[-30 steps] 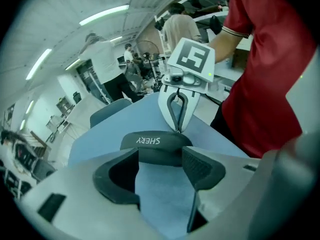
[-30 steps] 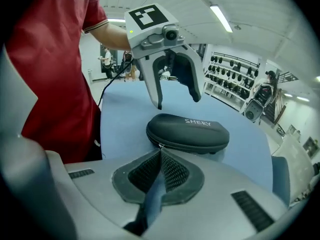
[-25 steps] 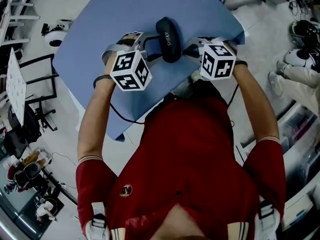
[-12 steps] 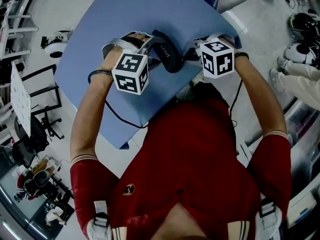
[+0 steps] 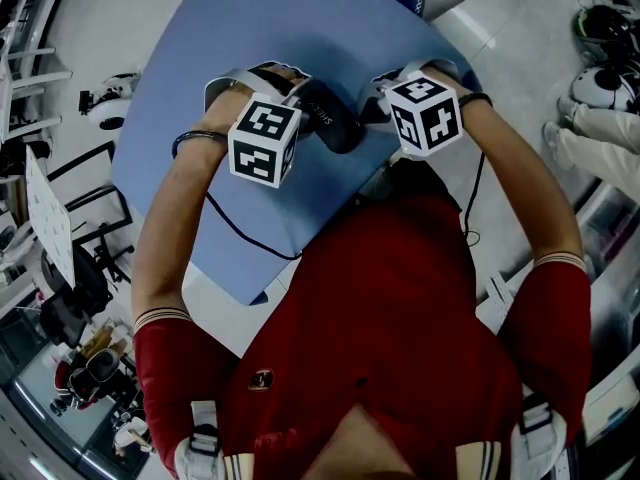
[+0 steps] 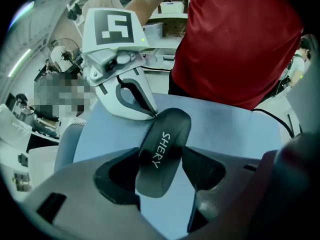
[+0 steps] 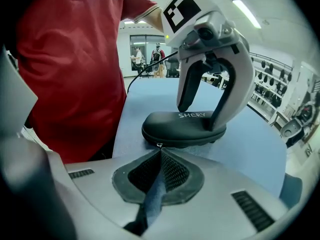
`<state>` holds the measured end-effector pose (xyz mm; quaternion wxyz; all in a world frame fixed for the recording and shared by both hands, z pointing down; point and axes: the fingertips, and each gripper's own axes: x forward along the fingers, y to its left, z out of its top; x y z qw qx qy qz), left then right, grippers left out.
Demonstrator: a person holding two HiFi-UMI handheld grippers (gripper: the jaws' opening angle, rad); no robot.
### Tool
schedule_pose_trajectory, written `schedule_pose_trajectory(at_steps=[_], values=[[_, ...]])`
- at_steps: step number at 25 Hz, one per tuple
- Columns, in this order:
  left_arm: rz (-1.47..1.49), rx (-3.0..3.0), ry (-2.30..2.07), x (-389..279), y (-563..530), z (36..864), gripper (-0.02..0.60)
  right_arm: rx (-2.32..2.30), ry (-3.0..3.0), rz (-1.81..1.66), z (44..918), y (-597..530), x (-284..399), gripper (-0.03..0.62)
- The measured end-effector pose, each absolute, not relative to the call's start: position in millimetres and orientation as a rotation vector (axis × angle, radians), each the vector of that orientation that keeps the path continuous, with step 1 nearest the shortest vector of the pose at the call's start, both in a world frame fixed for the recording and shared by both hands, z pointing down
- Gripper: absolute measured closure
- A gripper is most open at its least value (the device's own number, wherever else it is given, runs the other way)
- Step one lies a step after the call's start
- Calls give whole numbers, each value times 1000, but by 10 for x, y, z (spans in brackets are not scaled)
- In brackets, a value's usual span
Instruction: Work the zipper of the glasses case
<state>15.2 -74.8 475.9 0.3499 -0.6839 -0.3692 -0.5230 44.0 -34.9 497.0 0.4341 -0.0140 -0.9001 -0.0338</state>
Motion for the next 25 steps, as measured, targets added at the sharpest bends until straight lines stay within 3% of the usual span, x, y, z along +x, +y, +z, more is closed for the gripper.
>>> schedule_pose_trajectory(at_steps=[25], values=[[-1284,-2065,-966,199,-645,4806,327,456,-2220,146,5031,5,439,595]])
